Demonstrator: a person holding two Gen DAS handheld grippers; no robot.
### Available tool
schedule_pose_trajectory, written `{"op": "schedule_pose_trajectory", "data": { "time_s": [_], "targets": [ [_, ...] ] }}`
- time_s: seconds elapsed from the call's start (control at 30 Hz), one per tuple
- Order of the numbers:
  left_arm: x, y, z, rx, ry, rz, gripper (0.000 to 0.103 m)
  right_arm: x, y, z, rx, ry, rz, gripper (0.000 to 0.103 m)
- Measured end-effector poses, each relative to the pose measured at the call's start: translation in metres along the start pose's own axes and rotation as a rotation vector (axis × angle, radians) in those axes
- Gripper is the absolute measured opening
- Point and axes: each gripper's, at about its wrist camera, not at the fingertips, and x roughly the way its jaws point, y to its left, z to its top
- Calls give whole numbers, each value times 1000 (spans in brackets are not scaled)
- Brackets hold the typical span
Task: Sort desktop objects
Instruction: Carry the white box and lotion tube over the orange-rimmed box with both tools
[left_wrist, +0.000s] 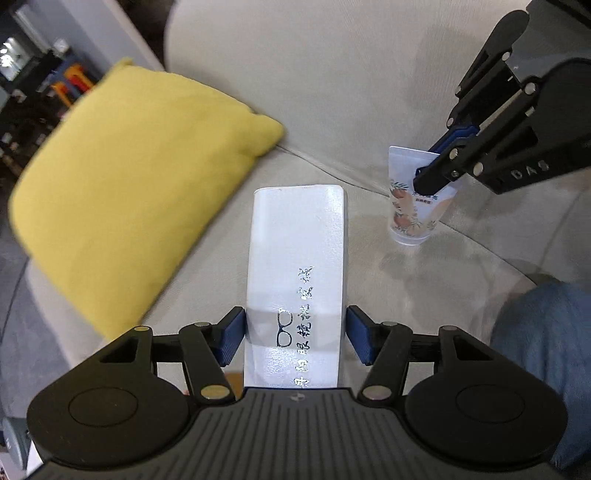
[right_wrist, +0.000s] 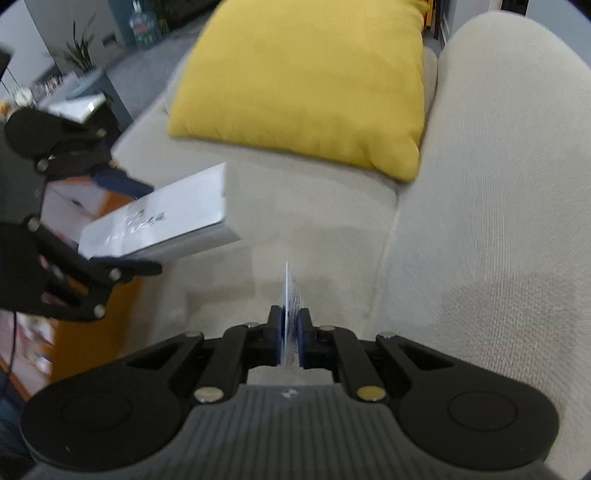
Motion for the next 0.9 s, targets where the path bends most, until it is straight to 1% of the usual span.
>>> {"op": "schedule_pose_trajectory", "data": {
  "time_s": [0.07, 0.13, 0.23, 0.33, 0.43, 0.53, 0.6, 0.67, 0.8, 0.87, 0.9],
  "targets": [
    [-17, 4, -11, 11, -7, 36, 69, -18, 17, 4, -9, -39, 27, 8],
    [-35, 7, -29, 30, 0, 78, 69, -36, 39, 8, -38, -72, 55, 8],
    [-60, 15, -57, 33, 14, 123, 69, -58, 77, 13, -74, -110, 98, 8],
    [-75, 23, -86, 38, 23, 162, 69, -72, 115, 19, -92, -127, 171, 8],
    [-84, 27, -113, 26, 39, 185, 69, -67, 155, 24, -107, -119, 235, 8],
    [-76, 30, -137, 32, 58, 200, 69, -46, 188, 25, -102, -94, 252, 8],
    [-73, 30, -149, 60, 67, 205, 69, -29, 206, 24, -90, -84, 223, 8],
    [-66, 32, -156, 72, 72, 195, 69, -10, 218, 24, -80, -72, 158, 8],
    [-51, 34, -162, 137, 55, 171, 69, 22, 228, 21, -22, -32, 58, 8],
    [-50, 32, -172, 171, 49, 175, 69, 32, 232, 22, -10, -33, 9, 8],
    [-45, 32, -171, 184, 46, 175, 69, 37, 235, 22, -6, -34, -11, 8]
  ]
}}
